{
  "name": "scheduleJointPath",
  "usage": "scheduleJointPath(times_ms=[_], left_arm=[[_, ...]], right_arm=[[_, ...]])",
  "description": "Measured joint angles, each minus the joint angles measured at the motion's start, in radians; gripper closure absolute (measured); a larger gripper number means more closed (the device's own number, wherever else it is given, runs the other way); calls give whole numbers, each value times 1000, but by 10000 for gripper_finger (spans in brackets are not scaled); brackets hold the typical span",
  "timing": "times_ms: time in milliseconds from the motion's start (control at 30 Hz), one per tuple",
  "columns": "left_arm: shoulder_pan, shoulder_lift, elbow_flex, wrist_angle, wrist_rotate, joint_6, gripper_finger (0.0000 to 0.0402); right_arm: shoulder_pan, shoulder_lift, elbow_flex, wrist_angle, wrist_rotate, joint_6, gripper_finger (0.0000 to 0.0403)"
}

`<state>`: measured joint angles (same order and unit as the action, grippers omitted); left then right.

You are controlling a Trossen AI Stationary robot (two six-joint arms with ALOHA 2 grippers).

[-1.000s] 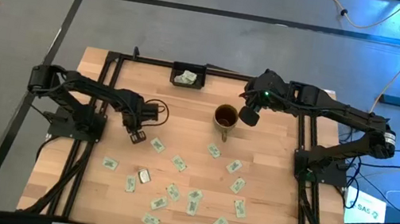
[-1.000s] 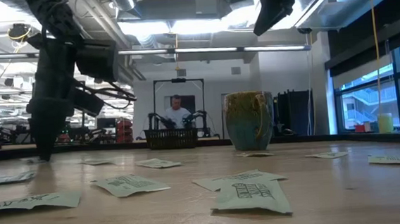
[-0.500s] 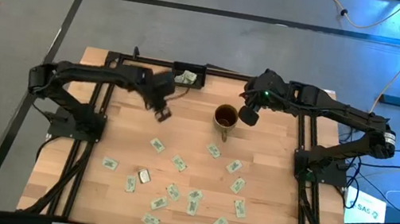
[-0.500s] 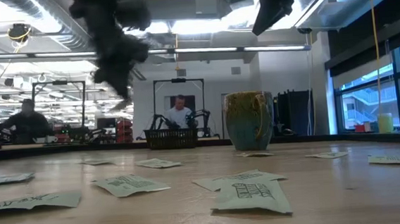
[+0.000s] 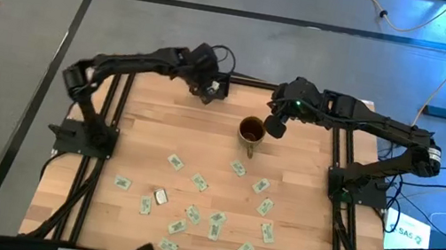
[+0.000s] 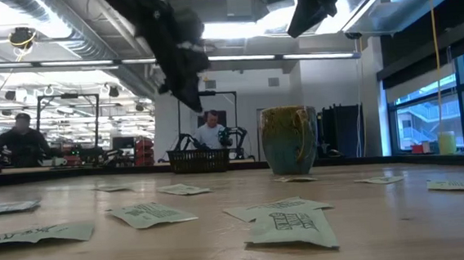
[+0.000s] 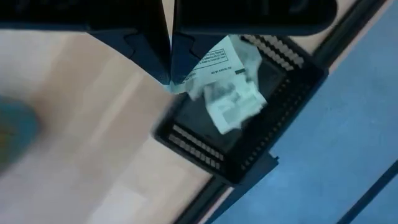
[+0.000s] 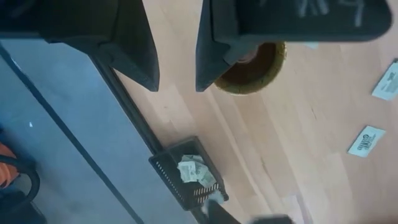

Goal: Pick and place Stevia / Truvia into bins
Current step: Put the stevia packet into the black container

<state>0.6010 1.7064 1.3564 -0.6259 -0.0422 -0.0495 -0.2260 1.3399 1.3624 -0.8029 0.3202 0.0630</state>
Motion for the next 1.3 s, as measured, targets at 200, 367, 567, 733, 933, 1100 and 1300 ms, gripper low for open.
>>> scheduleJointPath(times_ms=[200,367,567,733,933,1100,1300], left_arm=[[56,169,65,3,11,3,398],[82,241,90,2,16,3,398],[95,251,96,2,19,2,398],[96,251,96,2,18,8,388],[96,250,96,0,18,8,367],[96,211,96,-19,17,11,359],[81,78,96,-85,54,63,358]], right_arm=[[0,0,0,0,0,12,295],[0,0,0,0,0,14,295],[0,0,0,0,0,14,295],[0,0,0,0,0,11,295],[0,0,0,0,0,6,295],[0,0,0,0,0,5,295],[0,0,0,-1,0,4,295]])
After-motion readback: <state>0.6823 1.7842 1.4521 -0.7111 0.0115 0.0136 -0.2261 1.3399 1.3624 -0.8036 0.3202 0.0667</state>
